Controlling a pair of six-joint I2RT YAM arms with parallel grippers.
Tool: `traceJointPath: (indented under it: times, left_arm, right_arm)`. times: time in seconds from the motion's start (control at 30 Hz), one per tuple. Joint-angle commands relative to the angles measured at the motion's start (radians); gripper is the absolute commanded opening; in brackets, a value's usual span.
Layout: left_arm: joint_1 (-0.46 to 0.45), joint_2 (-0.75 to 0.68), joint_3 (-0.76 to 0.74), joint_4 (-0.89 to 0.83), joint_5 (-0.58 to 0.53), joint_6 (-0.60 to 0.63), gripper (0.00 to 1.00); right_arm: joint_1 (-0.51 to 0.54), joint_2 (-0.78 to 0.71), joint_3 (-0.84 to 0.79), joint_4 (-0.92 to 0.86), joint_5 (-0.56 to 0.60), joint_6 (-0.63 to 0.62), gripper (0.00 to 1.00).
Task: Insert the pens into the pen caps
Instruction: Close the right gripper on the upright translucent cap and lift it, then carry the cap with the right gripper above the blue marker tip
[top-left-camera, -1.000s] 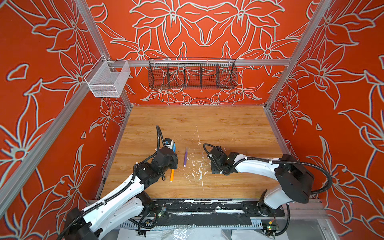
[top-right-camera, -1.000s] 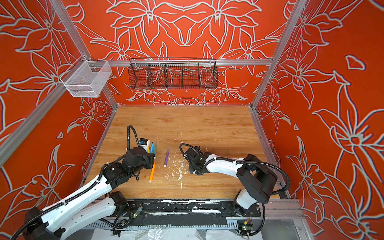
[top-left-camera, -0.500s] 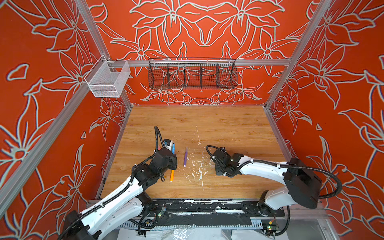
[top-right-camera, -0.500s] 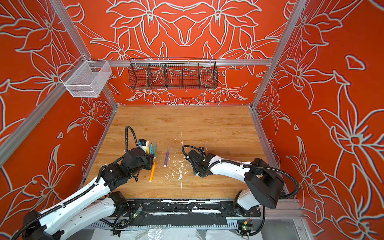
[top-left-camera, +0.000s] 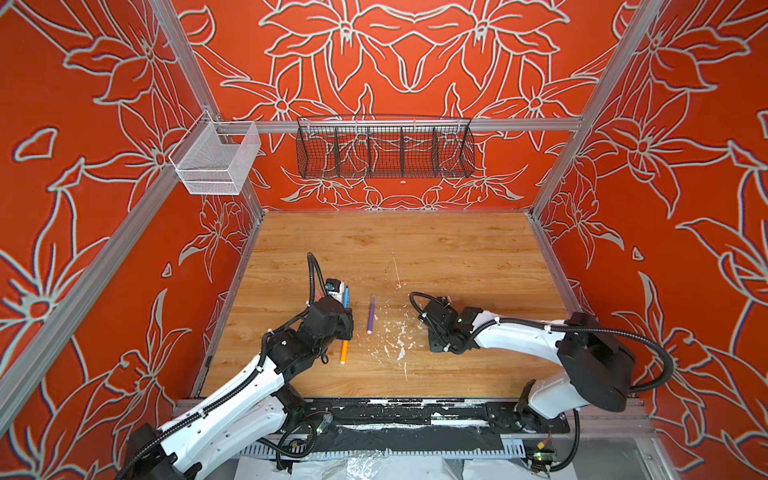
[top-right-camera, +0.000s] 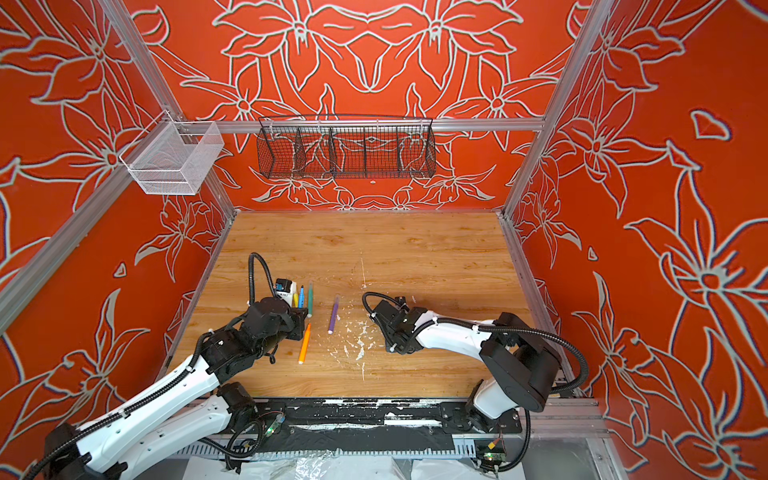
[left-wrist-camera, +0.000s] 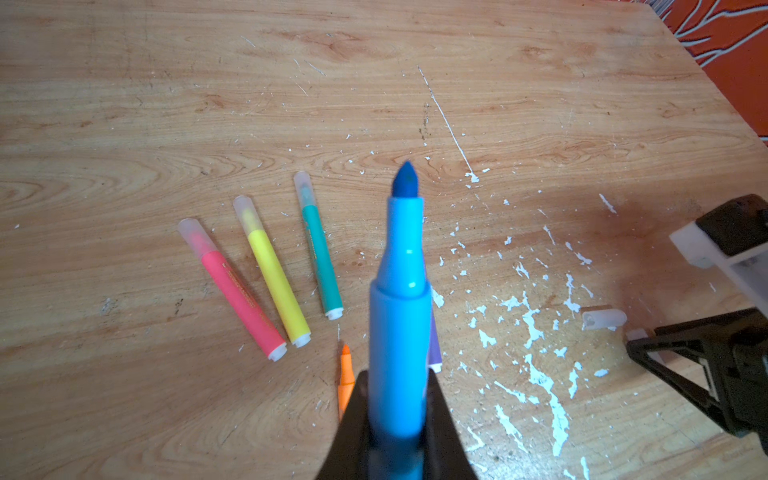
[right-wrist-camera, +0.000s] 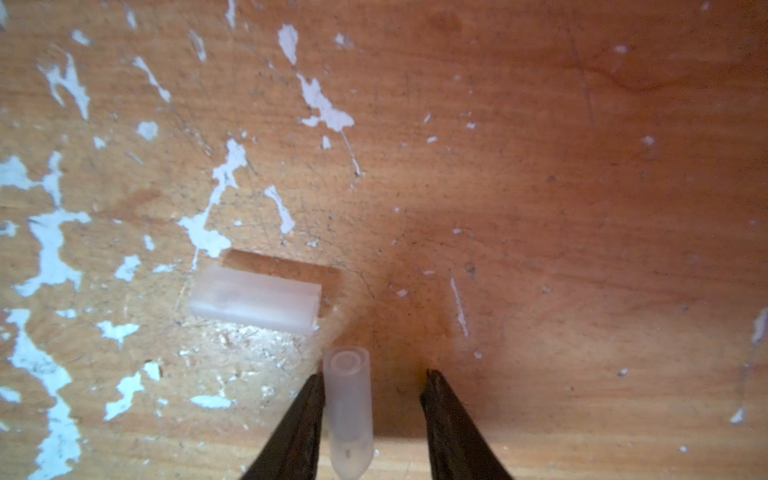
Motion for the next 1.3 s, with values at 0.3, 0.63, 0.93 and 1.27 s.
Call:
traceJointPath:
  times: [0.3, 0.63, 0.93, 1.27]
  left_arm:
    - [0.004, -0.031, -0.012, -0.009, 0.009, -0.008, 0.00]
    - [0.005, -0.035, -0.015, -0.006, 0.014, -0.006, 0.00]
    - [0.004, -0.072, -0.021, 0.055, 0.217, 0.032, 0.00]
    - [-0.024, 0.043, 0.032, 0.132, 0.472, -0.022, 0.00]
  right_arm:
    - [0.006, 0.071, 0.015, -0.008, -0.035, -0.006, 0.29]
    - [0.006, 0.069, 0.017, -0.017, -0.027, -0.006, 0.20]
    - [0.006, -0.043, -0.014, -0.008, 0.022, 0.033, 0.18]
    - [0.007, -0.243, -0.020, 0.028, 0.104, 0.053, 0.11]
